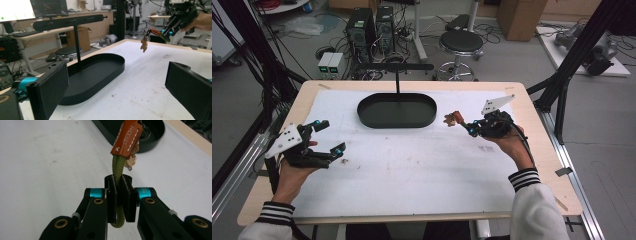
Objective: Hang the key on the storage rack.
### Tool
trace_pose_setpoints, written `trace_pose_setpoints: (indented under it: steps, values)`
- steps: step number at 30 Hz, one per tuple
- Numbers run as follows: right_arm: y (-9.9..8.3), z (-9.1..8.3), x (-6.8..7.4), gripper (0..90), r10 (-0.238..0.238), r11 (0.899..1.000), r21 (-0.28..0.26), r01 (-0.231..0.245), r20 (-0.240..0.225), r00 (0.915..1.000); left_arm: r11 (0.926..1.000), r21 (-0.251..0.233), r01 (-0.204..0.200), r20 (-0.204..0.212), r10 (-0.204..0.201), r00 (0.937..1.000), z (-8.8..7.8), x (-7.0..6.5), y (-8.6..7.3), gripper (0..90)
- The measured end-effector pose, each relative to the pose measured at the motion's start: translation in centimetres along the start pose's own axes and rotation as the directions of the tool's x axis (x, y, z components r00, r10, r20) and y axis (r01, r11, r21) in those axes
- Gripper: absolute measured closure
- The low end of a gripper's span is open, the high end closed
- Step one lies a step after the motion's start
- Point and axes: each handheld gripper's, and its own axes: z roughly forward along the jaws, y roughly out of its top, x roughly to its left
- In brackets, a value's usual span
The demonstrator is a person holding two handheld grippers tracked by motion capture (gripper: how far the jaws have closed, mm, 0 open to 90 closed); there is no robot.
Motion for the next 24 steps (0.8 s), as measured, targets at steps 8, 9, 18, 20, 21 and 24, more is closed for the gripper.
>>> trace_pose_setpoints:
  steps: [8,9,18,20,21,24]
  values:
    - [0.9,0.0,1.7,83.9,-0.129,0.990,-0.062,0.125,-0.068,0.9893,0.9964,0.069,-0.048,0.091,0.042,0.9949,2.4,0.6,2.7,5.5]
    - [0.9,0.0,1.7,83.9,-0.129,0.990,-0.062,0.125,-0.068,0.9893,0.9964,0.069,-0.048,0.091,0.042,0.9949,2.4,0.6,2.7,5.5]
    - [2.7,0.5,3.0,83.9,-0.225,0.972,-0.102,0.213,-0.129,0.9657,0.9911,0.117,-0.064,0.273,0.030,0.9614,6.2,-0.6,5.4,5.5]
    - [3.2,0.6,3.3,83.9,-0.245,0.967,-0.106,0.231,-0.142,0.9592,0.9897,0.122,-0.076,0.288,0.038,0.9570,6.7,-0.8,5.7,5.5]
    - [3.2,0.6,3.3,83.9,-0.245,0.967,-0.106,0.231,-0.142,0.9592,0.9886,0.126,-0.082,0.297,0.041,0.9541,6.9,-0.8,5.8,5.5]
    - [3.8,0.9,3.8,83.9,-0.272,0.960,-0.115,0.255,-0.163,0.9484,0.9849,0.144,-0.096,0.323,0.044,0.9453,8.3,-1.2,6.4,5.5]
